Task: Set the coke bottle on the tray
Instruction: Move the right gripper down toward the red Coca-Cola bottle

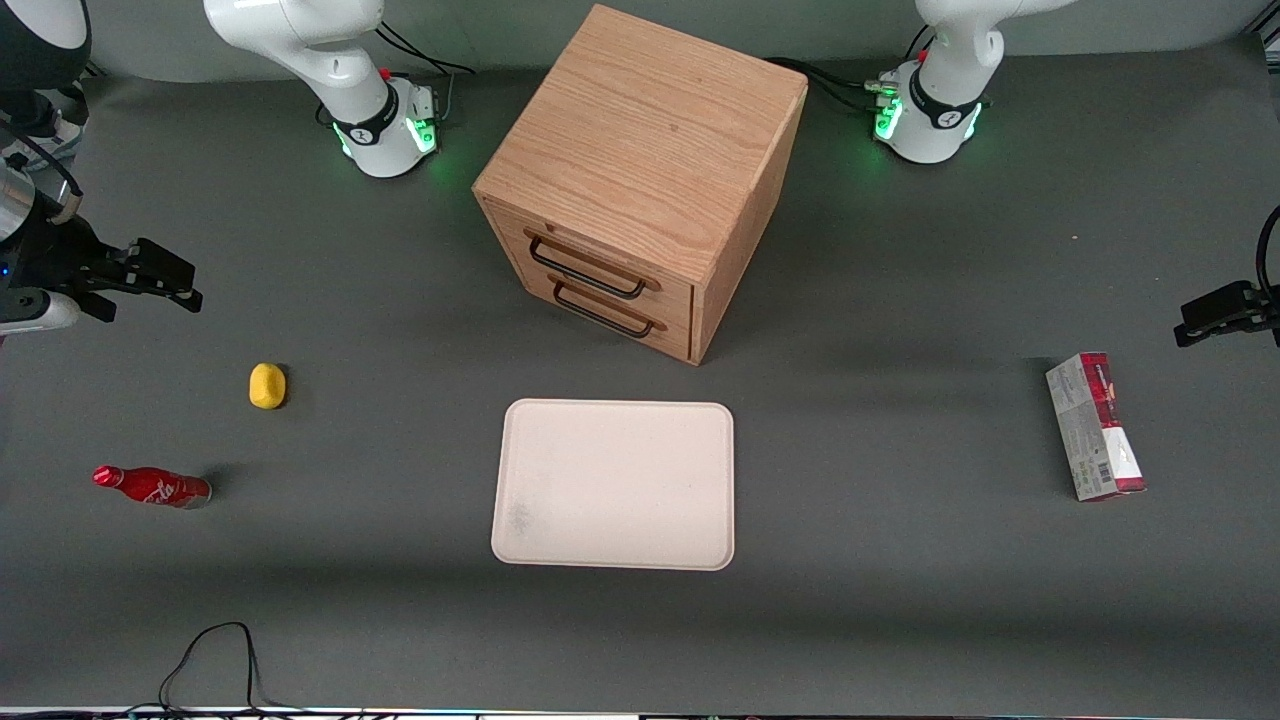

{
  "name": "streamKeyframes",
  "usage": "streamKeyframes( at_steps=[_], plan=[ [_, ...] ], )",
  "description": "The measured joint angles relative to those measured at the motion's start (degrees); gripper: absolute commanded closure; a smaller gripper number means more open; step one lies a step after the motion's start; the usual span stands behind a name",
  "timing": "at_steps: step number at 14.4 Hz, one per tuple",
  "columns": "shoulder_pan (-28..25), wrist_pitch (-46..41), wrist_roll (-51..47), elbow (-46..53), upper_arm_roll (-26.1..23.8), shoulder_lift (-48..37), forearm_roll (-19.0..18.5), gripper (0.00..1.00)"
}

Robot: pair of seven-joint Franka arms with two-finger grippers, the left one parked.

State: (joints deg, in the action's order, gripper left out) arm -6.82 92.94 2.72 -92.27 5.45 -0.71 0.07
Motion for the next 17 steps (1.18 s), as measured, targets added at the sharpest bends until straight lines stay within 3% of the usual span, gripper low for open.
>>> streamKeyframes(
  at_steps=[9, 13, 17],
  plan=[
    [1.86, 0.47, -0.48, -1.42, 0.19, 0.19, -0.36, 0.02],
    [5.39, 4.94, 0.17, -0.89, 0.47, 3.1, -2.58, 0.0],
    [8.72, 12.29, 8.26, 1.17, 3.92, 10.27, -2.82, 0.0]
  ],
)
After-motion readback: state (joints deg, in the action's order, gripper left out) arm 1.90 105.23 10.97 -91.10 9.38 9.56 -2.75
